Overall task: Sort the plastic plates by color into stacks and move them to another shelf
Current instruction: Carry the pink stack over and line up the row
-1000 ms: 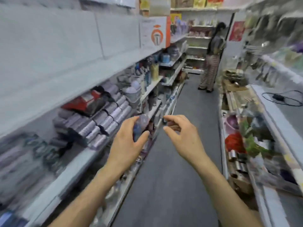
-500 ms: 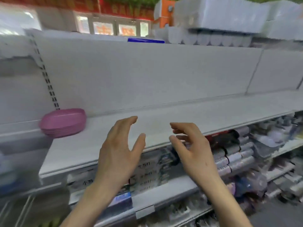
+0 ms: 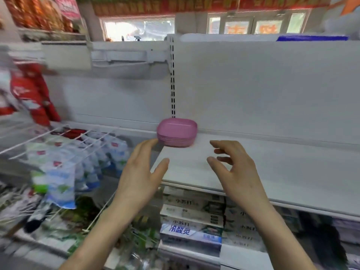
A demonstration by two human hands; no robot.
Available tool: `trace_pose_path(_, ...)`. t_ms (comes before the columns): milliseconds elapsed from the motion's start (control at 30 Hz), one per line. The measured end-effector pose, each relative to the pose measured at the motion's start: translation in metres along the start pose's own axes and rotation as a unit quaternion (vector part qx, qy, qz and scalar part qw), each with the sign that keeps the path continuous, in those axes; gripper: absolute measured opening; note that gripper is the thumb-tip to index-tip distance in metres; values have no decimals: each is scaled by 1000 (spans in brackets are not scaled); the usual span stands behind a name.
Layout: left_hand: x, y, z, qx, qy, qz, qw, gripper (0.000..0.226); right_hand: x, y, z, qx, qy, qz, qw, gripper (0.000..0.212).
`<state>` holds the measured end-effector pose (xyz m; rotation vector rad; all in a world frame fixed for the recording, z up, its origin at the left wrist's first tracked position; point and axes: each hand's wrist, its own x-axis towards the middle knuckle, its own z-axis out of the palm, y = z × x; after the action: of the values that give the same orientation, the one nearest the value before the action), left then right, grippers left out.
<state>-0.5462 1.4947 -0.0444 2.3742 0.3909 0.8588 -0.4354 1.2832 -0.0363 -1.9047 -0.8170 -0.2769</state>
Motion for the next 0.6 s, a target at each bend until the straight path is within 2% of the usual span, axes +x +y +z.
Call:
trace_pose_path(200, 49, -37, 7, -5, -55, -47, 997, 71, 47, 6, 32, -55, -64, 33, 996, 52)
trace_pose_path(333, 89, -51, 16, -25, -111, -53, 992, 74, 79, 4, 50, -73, -77, 93, 990, 60)
trace_pose_path(400, 108, -58, 20, -31, -140, -41, 989, 75, 92, 0, 60, -79, -91, 112, 986, 57)
trace_pose_path(500, 132, -75, 26, -57, -177, -19, 982, 66, 104, -2, 74, -67, -96, 118, 986, 40)
trace_pose_path(600, 146, -86, 34, -98, -202, -11, 974, 59, 109, 3, 81, -66, -89, 131, 985, 37)
